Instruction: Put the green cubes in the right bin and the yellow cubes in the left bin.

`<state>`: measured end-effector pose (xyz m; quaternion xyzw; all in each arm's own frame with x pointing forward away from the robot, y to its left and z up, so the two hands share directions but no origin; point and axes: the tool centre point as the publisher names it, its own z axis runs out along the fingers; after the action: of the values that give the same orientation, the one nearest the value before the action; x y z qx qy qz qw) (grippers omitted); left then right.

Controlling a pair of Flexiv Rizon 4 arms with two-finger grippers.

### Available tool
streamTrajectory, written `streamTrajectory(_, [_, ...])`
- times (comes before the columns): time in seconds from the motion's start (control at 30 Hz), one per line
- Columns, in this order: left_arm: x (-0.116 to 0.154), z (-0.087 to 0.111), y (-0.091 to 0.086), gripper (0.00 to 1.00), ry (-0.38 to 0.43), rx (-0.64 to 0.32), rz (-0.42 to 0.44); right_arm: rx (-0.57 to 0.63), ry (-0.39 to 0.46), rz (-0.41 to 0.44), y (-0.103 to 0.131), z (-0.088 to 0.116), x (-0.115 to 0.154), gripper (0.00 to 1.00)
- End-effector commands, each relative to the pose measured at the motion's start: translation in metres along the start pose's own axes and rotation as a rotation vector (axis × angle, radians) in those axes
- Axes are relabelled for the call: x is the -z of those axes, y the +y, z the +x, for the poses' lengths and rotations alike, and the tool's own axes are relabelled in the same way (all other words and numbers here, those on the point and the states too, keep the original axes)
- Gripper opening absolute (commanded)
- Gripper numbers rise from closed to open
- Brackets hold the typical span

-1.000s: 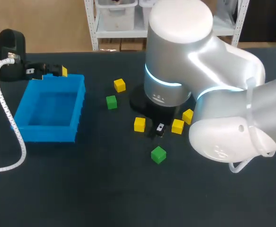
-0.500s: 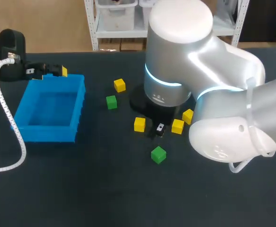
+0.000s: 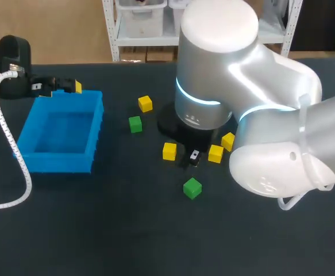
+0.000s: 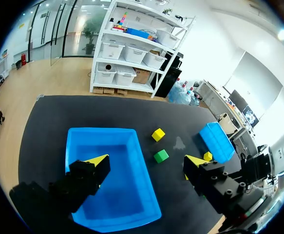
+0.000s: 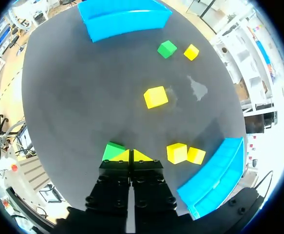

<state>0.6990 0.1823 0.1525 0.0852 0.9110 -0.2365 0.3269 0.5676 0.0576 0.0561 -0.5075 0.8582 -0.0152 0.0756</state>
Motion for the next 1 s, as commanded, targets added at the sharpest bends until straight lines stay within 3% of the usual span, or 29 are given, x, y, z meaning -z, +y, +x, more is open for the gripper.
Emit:
streamTrajectory(0.03, [0.0000, 0.0010, 0.0026, 1.00, -0.006, -0.003, 0.013, -0.002, -0.004, 0.004, 0.0006, 0.0018, 0.0003, 0.00])
streamTrajectory(0.07, [0.0000, 0.0010, 0.0026, 1.00, -0.006, -0.003, 0.013, -0.002, -0.004, 0.004, 0.0006, 0.0018, 0.0003, 0.00])
streamTrajectory(0.1, [0.0000, 0.0010, 0.0026, 1.00, -0.006, -0.003, 0.013, -0.002, -0.004, 0.004, 0.0006, 0.0018, 0.0003, 0.69])
streamTrajectory(0.13, [0.0000, 0.0010, 0.0026, 1.00, -0.006, -0.003, 0.013, -0.002, -0.004, 0.004, 0.0006, 0.0018, 0.0003, 1.00])
streamTrajectory(0.17, [0.0000, 0.0010, 0.0026, 1.00, -0.006, -0.003, 0.013, -0.002, -0.004, 0.004, 0.0006, 0.0018, 0.0003, 0.55])
streamTrajectory(0.2, [0.0000, 0.0010, 0.0026, 1.00, -0.006, -0.003, 0.013, -0.002, -0.004, 0.004, 0.0006, 0.0018, 0.0003, 0.00])
streamTrajectory(0.3, [0.0000, 0.0010, 0.0026, 1.00, -0.006, -0.003, 0.013, -0.002, -0.004, 0.004, 0.0006, 0.0018, 0.0003, 0.00])
streamTrajectory(0.33, [0.0000, 0.0010, 0.0026, 1.00, -0.006, -0.003, 0.013, -0.002, -0.004, 0.004, 0.0006, 0.0018, 0.0003, 0.11])
streamTrajectory(0.37, [0.0000, 0.0010, 0.0026, 1.00, -0.006, -0.003, 0.013, -0.002, -0.004, 0.004, 0.0006, 0.0018, 0.0003, 1.00])
streamTrajectory(0.43, [0.0000, 0.0010, 0.0026, 1.00, -0.006, -0.003, 0.013, -0.002, -0.004, 0.004, 0.0006, 0.0018, 0.0003, 0.99])
streamTrajectory(0.47, [0.0000, 0.0010, 0.0026, 1.00, -0.006, -0.003, 0.013, -0.002, -0.004, 0.004, 0.0006, 0.0018, 0.0003, 0.00])
streamTrajectory(0.6, [0.0000, 0.0010, 0.0026, 1.00, -0.006, -0.003, 0.013, -0.002, -0.004, 0.004, 0.0006, 0.0018, 0.0003, 0.00])
streamTrajectory(0.63, [0.0000, 0.0010, 0.0026, 1.00, -0.006, -0.003, 0.013, -0.002, -0.004, 0.004, 0.0006, 0.0018, 0.0003, 1.00])
streamTrajectory(0.67, [0.0000, 0.0010, 0.0026, 1.00, -0.006, -0.003, 0.013, -0.002, -0.004, 0.004, 0.0006, 0.0018, 0.0003, 1.00])
streamTrajectory(0.7, [0.0000, 0.0010, 0.0026, 1.00, -0.006, -0.003, 0.013, -0.002, -0.004, 0.004, 0.0006, 0.0018, 0.0003, 0.00])
streamTrajectory(0.83, [0.0000, 0.0010, 0.0026, 1.00, -0.006, -0.003, 0.013, -0.002, -0.004, 0.004, 0.0006, 0.0018, 0.0003, 0.00])
streamTrajectory(0.87, [0.0000, 0.0010, 0.0026, 1.00, -0.006, -0.003, 0.013, -0.002, -0.004, 0.004, 0.0006, 0.0018, 0.0003, 1.00])
streamTrajectory(1.0, [0.0000, 0.0010, 0.0026, 1.00, -0.006, -0.003, 0.013, -0.002, -0.004, 0.004, 0.0006, 0.0018, 0.0003, 1.00])
